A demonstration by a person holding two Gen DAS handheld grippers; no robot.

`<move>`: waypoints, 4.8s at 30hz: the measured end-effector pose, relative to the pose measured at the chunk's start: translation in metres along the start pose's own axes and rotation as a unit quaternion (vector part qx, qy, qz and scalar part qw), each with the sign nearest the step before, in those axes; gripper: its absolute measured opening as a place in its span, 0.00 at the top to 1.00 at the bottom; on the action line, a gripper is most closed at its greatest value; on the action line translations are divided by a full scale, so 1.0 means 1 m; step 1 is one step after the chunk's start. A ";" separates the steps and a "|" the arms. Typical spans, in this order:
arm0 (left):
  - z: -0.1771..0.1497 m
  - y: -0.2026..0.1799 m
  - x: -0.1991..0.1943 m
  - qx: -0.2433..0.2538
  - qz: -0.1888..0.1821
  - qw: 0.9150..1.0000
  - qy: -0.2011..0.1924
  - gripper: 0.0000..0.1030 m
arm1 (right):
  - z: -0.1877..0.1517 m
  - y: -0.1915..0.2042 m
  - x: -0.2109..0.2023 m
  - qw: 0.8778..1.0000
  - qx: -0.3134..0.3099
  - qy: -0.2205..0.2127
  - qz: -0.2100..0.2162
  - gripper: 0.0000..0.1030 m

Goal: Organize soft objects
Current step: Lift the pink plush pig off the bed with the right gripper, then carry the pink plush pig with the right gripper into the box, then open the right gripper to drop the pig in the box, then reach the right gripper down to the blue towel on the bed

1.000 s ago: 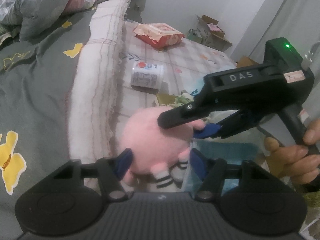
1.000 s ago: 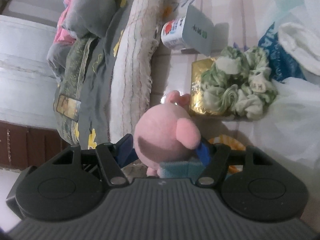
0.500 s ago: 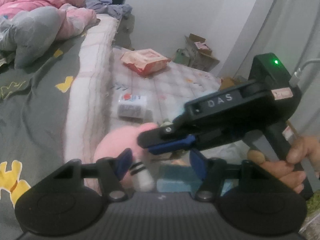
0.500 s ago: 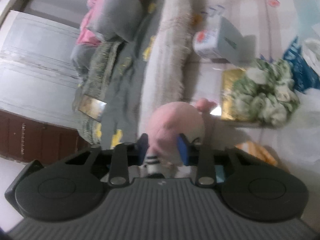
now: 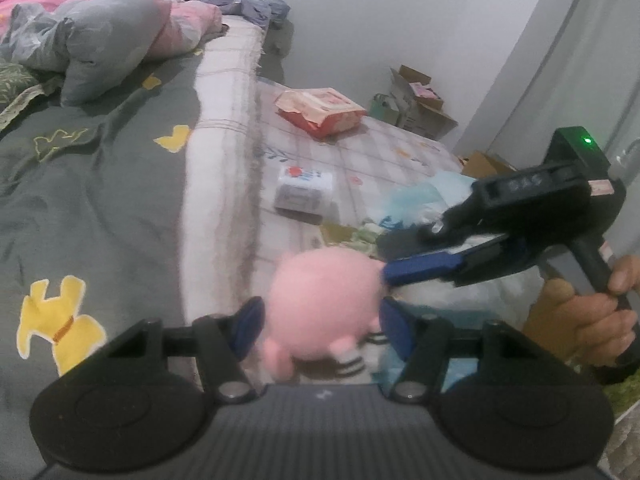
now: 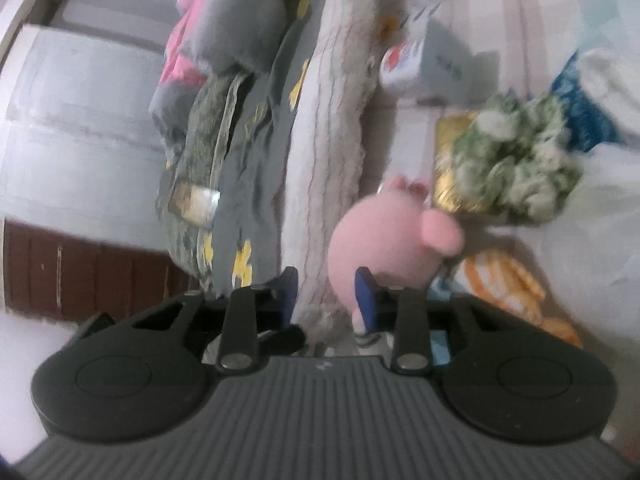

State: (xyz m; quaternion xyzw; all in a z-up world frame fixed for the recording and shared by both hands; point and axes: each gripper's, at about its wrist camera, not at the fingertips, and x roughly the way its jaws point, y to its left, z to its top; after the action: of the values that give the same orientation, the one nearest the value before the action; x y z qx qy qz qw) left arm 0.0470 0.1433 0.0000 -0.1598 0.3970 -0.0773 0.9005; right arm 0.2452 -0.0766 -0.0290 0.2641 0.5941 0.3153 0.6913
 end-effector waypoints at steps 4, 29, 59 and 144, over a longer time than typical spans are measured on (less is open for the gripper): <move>0.003 -0.001 0.009 0.008 0.006 1.000 0.012 0.38 | 0.008 -0.001 -0.004 0.999 -0.001 -0.022 -0.035 0.52; 0.009 -0.001 0.058 0.001 0.026 0.997 0.073 0.31 | 0.030 -0.008 0.056 0.995 0.014 0.050 -0.088 0.21; 0.105 -0.230 0.049 0.192 -0.091 0.977 -0.020 0.31 | 0.008 -0.030 -0.223 0.979 0.016 -0.203 -0.024 0.26; -0.021 -0.032 0.073 0.050 -0.119 0.977 0.171 0.29 | -0.122 -0.097 -0.051 0.991 0.117 -0.059 -0.020 0.50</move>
State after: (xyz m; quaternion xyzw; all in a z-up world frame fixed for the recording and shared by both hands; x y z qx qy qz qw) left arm 0.0803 0.0895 -0.0521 -0.1451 0.5187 -0.2296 0.8107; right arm 0.1316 -0.1803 -0.0863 0.3491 0.5901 0.2140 0.6958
